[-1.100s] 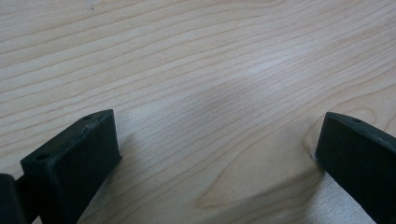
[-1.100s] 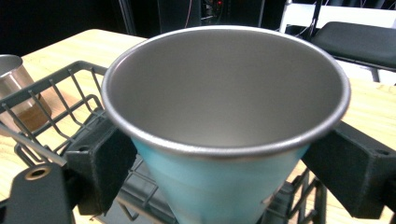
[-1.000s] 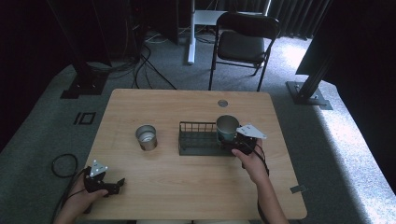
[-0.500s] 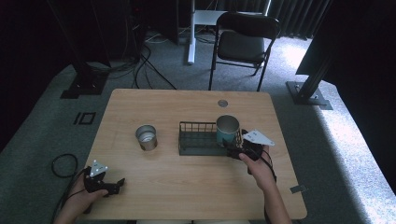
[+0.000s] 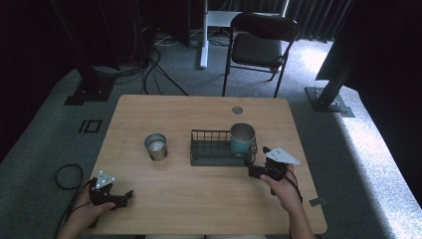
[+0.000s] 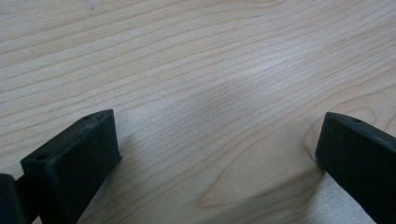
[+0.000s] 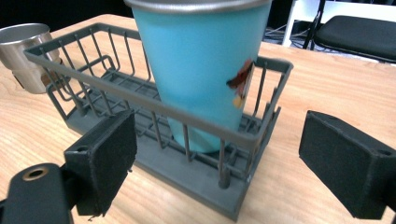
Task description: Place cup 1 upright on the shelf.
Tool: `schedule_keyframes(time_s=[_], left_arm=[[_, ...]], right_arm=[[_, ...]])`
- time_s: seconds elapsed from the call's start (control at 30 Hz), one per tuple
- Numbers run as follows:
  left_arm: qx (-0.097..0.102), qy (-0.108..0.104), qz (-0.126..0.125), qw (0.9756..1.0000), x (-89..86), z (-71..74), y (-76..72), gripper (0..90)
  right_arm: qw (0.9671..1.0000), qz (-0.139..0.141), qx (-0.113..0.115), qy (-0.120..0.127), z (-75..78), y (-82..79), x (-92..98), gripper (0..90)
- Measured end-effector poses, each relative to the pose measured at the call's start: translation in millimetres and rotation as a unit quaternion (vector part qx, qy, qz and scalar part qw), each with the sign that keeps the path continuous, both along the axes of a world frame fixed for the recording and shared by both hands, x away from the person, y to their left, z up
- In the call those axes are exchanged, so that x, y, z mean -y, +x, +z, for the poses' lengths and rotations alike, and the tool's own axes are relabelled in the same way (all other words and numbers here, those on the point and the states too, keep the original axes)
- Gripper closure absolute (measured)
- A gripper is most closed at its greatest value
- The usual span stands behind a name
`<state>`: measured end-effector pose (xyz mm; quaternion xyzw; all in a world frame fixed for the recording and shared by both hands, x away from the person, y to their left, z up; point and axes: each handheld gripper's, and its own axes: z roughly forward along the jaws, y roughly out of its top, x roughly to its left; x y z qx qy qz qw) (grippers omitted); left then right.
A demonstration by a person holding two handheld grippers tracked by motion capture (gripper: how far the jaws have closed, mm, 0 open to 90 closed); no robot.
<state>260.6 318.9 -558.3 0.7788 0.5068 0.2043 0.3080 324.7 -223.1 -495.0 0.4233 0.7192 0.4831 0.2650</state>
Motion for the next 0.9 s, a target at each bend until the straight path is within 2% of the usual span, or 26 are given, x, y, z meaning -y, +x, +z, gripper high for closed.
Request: schedule_keyframes(time_s=[0.43, 0.9], left_arm=[[0.0, 0.0, 0.0, 1.0, 0.0, 0.0, 0.0, 0.2], [0.0, 0.001, 0.0, 1.0, -0.1, 0.1, 0.0, 0.2]], right_arm=[[0.9994, -0.004, -0.023, -0.024, -20.9, -9.5, 20.8, 11.2], [0.9978, -0.025, -0.055, -0.025, -40.4, -23.1, 46.3, 11.2]])
